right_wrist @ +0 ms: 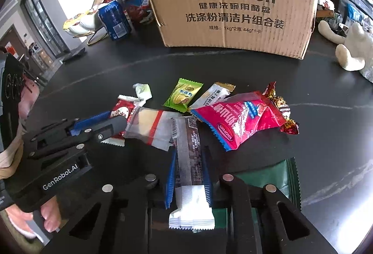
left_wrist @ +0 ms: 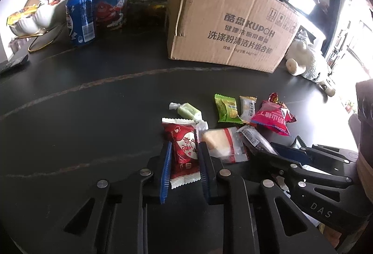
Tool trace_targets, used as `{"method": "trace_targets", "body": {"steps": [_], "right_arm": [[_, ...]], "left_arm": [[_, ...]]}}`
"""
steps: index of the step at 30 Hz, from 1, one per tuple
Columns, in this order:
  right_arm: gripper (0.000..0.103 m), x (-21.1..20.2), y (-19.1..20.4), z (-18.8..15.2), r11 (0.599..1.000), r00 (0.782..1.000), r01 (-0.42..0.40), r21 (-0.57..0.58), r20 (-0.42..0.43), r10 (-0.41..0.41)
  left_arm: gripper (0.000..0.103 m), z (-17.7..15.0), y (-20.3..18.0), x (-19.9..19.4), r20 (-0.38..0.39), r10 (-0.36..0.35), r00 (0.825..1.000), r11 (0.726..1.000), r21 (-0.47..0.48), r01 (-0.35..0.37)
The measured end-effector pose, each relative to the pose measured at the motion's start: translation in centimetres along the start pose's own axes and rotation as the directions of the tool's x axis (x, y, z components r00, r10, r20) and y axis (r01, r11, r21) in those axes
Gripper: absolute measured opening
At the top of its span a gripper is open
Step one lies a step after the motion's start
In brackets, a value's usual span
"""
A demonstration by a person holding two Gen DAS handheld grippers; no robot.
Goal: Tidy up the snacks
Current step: 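Grasp the white-and-brown bar with the right tool while the left tool grasps the red candy packet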
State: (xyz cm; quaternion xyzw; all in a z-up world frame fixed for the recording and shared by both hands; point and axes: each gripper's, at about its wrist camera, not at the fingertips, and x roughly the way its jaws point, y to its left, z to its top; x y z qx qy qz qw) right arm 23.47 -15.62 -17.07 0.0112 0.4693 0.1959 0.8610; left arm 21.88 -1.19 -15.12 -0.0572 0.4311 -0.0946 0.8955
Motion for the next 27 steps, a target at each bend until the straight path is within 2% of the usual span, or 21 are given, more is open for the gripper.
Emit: {"method": "trace_targets", "body": {"steps": [15, 27], "right_arm": [[0.021, -3.3, 0.4, 0.0, 0.999, 0.994, -0.031, 0.014, 0.106, 0.03], [0.021, -5.8, 0.7, 1.0, 0.999, 0.985, -0.043, 0.033, 0.17, 0.036]], "left_arm": [[0.023, 0.2, -1.4, -3.1, 0.075, -0.016, 0.997, 0.999, 0.032, 0.013], [0.023, 1.4, -2.6, -6.0, 0.154, -0.005, 0.988, 0.998, 0.057, -0.004]]}}
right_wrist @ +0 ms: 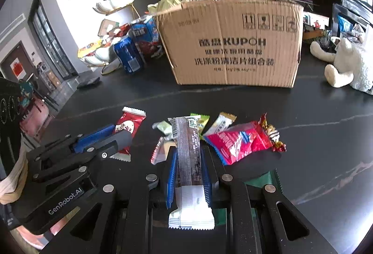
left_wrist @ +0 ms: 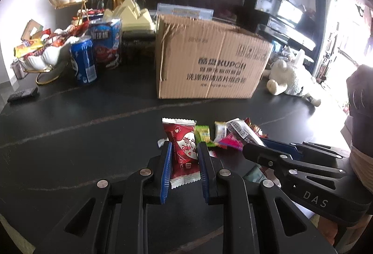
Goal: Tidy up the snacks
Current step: 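Grasp the white-and-brown bar with the right tool while the left tool grasps the red candy packet, then carry the bar and the red packet over the cardboard box with both tools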
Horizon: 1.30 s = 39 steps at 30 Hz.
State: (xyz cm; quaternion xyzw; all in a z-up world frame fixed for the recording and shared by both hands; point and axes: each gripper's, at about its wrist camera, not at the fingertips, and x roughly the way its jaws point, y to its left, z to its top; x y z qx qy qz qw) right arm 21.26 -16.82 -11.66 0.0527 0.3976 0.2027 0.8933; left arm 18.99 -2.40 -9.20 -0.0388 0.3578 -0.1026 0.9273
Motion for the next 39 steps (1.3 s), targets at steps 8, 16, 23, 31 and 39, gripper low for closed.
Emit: {"method": "trace_targets", "body": {"steps": [8, 16, 23, 31, 39], "right_arm": [[0.021, -2.6, 0.0, 2.0, 1.0, 0.997, 0.017, 0.011, 0.07, -0.018], [0.021, -5.5, 0.2, 4.9, 0.999, 0.989, 0.036, 0.015, 0.141, -0.038], [0.021, -7.1, 0.2, 7.2, 0.999, 0.981, 0.043, 0.033, 0.187, -0.049], [0.021, -7.6, -0.1, 9.9, 0.998, 0.98, 0.05, 0.047, 0.192, -0.058], [0.021, -7.8, -0.8, 13.5, 0.996, 0.976, 0.076, 0.048, 0.199, -0.085]], "left_arm": [[0.023, 2.3, -0.6, -1.7, 0.045, -0.022, 0.999, 1.0, 0.007, 0.022], [0.023, 5.4, -1.3, -3.6, 0.087, -0.056, 0.995, 0.998, 0.015, 0.055], [0.023, 8.1, -1.9, -5.1, 0.123, -0.069, 0.99, 0.997, 0.039, 0.064], [0.023, 11.5, -2.4, -5.7, 0.134, -0.106, 0.985, 0.994, 0.053, 0.1], [0.023, 14.7, -2.6, -4.9, 0.126, -0.103, 0.987, 0.993, 0.07, 0.095]]}}
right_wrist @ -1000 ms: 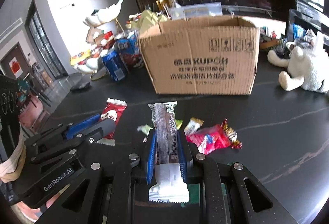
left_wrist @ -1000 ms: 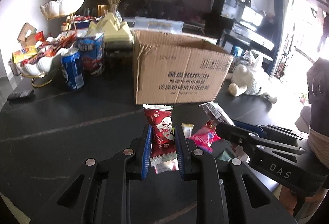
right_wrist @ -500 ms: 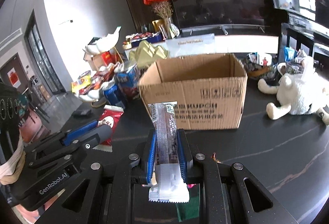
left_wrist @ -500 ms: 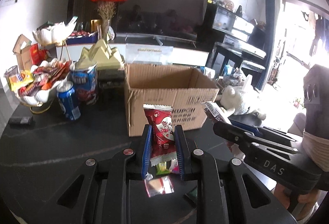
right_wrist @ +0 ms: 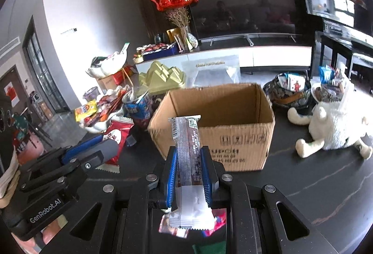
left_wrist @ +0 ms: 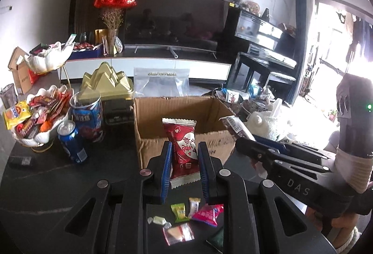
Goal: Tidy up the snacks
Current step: 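Carry the bar and the red packet over the cardboard box with both tools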
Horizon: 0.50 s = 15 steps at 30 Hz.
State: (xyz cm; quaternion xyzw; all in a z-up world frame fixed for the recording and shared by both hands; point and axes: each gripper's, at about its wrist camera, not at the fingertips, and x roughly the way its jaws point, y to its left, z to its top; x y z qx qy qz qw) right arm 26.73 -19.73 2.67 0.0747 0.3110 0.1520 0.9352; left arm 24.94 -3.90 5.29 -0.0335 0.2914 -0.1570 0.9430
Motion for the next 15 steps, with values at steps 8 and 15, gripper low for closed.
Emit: {"method": "trace_targets", "body": {"steps": [8, 15], "right_arm": [[0.021, 1.8, -0.7, 3.9, 1.0, 1.0, 0.025, -0.011, -0.004, -0.025], [0.021, 4.7, -1.7, 5.8, 0.999, 0.999, 0.034, -0.001, -0.037, -0.034]], "left_arm": [[0.023, 3.4, 0.8, 2.3, -0.006, -0.017, 1.0, 1.0, 0.006, 0.017], [0.023, 5.3, 1.7, 5.5, -0.046, -0.007, 0.999, 1.0, 0.011, 0.007]]}}
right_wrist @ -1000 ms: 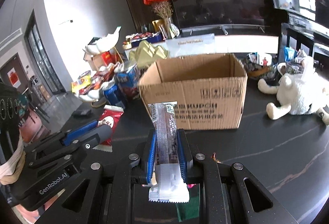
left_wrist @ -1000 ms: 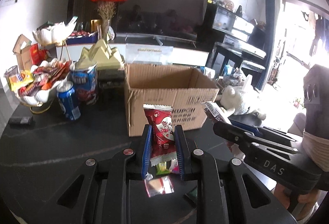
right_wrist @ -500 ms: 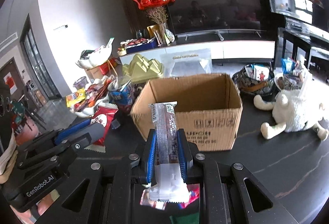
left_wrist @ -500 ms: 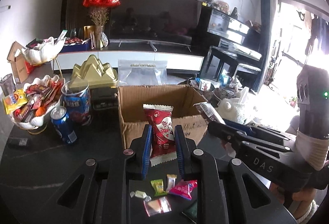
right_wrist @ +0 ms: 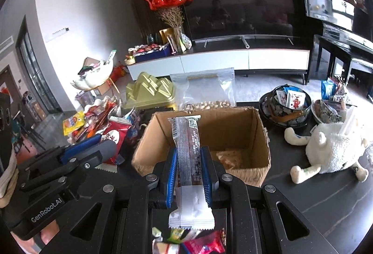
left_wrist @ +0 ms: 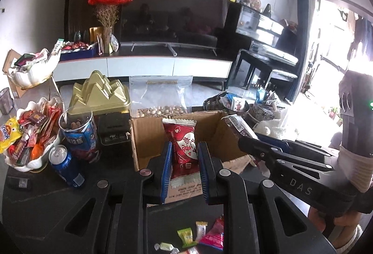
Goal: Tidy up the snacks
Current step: 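Carry the bar and the red packet over the cardboard box with both tools, then open the left tool to drop the red packet while the right tool drops the bar into the box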
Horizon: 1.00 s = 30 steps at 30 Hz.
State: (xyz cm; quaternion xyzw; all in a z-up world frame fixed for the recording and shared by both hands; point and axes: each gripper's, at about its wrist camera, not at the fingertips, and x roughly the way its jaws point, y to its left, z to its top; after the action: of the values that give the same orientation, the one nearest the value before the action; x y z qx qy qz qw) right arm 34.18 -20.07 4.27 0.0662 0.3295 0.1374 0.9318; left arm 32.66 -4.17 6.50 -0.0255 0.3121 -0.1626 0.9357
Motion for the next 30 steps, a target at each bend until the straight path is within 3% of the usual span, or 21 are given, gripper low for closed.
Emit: {"method": "trace_targets", "body": {"steps": [12, 14, 15, 22, 27, 30], "right_arm": [[0.022, 5.4, -1.8, 1.5, 0.999, 0.998, 0.034, -0.006, -0.05, -0.034], [0.023, 6.2, -2.1, 1.4, 1.0, 0.998, 0.029, -0.003, -0.057, -0.029], [0.03, 6.4, -2.2, 1.4, 0.999, 0.998, 0.038, -0.002, -0.059, -0.038], [0.046, 5.2, -2.3, 0.3, 0.998, 0.997, 0.066, -0.025, -0.036, -0.067], [0.057, 2.6, -1.8, -0.8, 0.997, 0.997, 0.078, -0.029, 0.014, -0.078], [0.058, 1.1, -1.3, -1.8, 0.997, 0.997, 0.073, -0.035, 0.031, -0.072]], "left_arm": [[0.024, 1.3, 1.1, 7.1, -0.097, 0.019, 0.995, 1.0, 0.013, -0.018], [0.034, 1.2, 1.2, 7.5, -0.099, 0.026, 0.995, 1.0, 0.013, -0.025], [0.04, 1.2, 1.1, 7.5, -0.097, 0.028, 0.995, 1.0, 0.014, -0.027], [0.063, 0.3, 0.6, 4.8, -0.026, 0.098, 0.995, 0.994, 0.052, -0.097], [0.071, -0.7, -0.1, 1.4, 0.039, 0.142, 0.989, 0.987, 0.068, -0.145], [0.074, -1.5, -0.3, -0.5, 0.061, 0.152, 0.987, 0.985, 0.069, -0.156]]}}
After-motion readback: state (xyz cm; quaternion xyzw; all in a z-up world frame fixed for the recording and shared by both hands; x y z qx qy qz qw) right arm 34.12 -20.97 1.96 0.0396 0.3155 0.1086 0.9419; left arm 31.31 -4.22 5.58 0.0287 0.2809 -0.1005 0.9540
